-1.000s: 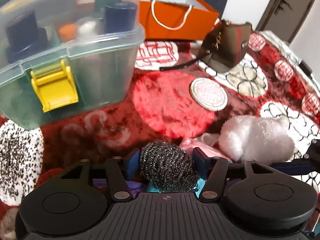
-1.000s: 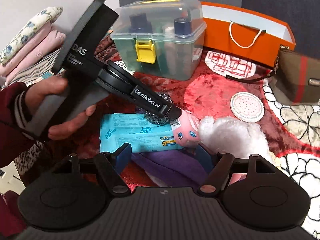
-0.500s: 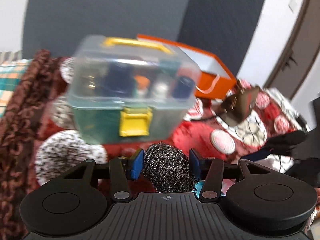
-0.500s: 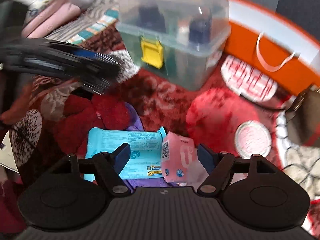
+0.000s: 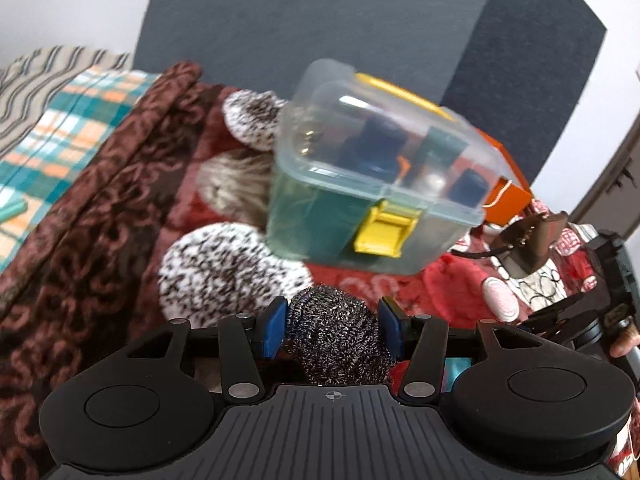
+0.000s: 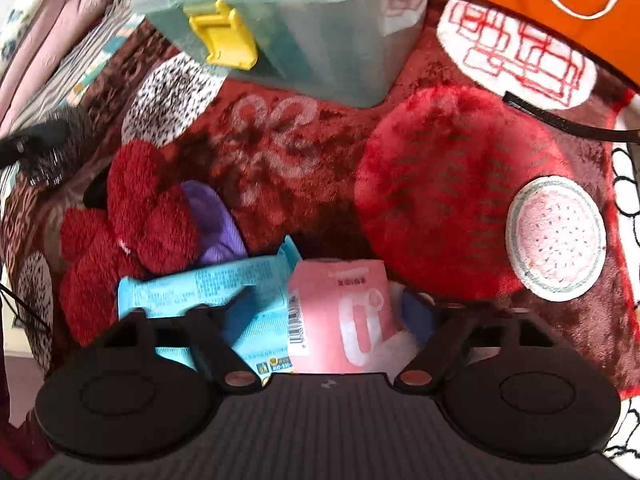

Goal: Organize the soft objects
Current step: 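Grasp the steel wool scrubber with the left tool while the right tool grasps the pink packet, then carry the scrubber and pink packet over to the orange box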

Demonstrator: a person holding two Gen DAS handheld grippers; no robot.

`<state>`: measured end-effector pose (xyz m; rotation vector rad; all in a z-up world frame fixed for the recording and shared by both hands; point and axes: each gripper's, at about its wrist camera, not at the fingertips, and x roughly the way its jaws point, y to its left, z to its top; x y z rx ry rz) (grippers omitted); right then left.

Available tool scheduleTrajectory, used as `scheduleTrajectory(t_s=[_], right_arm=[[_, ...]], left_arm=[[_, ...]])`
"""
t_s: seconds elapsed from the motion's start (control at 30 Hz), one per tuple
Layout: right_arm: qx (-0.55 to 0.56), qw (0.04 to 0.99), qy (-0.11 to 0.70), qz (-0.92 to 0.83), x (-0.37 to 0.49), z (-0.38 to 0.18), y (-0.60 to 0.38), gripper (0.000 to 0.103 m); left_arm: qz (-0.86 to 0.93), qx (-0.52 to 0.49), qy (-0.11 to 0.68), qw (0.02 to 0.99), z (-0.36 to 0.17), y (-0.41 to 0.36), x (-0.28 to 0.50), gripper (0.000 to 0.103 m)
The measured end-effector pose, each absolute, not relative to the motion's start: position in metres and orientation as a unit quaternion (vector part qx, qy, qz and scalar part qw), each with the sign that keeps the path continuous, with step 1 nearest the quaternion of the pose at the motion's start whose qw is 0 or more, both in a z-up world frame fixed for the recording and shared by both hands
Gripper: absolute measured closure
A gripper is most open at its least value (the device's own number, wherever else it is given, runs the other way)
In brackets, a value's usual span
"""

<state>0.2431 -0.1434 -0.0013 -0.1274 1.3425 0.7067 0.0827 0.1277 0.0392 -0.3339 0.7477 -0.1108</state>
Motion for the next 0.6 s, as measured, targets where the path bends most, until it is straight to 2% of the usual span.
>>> scheduleTrajectory(t_s=[0.27,0.6], right_arm=[[-0.034,0.76,0.572,0.308,0.235,0.013,-0.155,0.055],[0.032,0.803,0.508,0.311,0.245,0.056,-0.163,0.055]], left_arm=[[-0.028,-0.165,0.364,0.916,0.038,0.145,0.079,0.0],[0.003,-0.13,0.351,0.927,0.064,0.168,0.098,0.0]])
